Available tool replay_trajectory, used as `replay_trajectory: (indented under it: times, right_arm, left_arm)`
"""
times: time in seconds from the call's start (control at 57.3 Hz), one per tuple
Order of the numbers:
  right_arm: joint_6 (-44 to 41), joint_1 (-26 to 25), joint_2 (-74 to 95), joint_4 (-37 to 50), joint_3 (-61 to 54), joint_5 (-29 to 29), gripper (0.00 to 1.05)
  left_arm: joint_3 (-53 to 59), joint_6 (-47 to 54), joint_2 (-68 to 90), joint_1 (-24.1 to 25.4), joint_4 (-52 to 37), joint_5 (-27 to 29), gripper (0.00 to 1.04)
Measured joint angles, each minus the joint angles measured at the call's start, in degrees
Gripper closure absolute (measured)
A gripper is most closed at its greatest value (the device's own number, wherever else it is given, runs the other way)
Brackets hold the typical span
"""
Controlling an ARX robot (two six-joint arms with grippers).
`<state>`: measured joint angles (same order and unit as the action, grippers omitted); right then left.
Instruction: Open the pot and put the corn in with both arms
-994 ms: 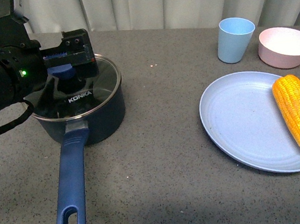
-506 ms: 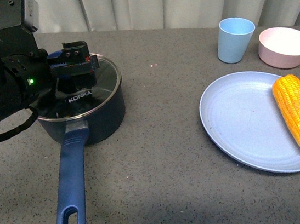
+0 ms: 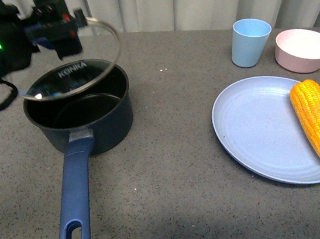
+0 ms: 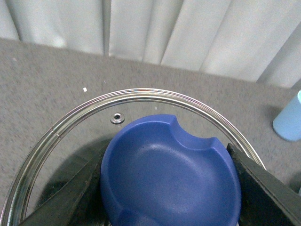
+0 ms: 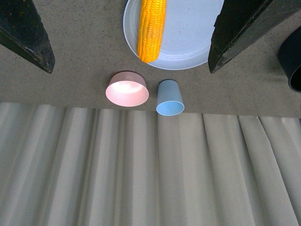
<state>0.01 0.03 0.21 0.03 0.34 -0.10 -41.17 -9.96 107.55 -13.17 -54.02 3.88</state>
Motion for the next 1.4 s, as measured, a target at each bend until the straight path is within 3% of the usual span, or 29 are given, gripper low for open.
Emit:
replay_trajectory:
  times: [0.471,0.89,1.395]
  right_arm:
    - [0.00,0.00,0.00,0.00,0.00,0.00,0.09]
    - [0.00,0.00,0.00,0.00,0.00,0.00,0.09]
    - [0.00,0.00,0.00,0.00,0.00,0.00,0.09]
  left_arm:
    - [3.91,-0.57,5.11,21.24,-5.25,1.62,0.43]
    - [-3.15,-1.40,21.22,20.33,-8.92,1.22,0.43]
    - [-4.74,-1.95,25.46,19.15,-8.44,1.51,0.43]
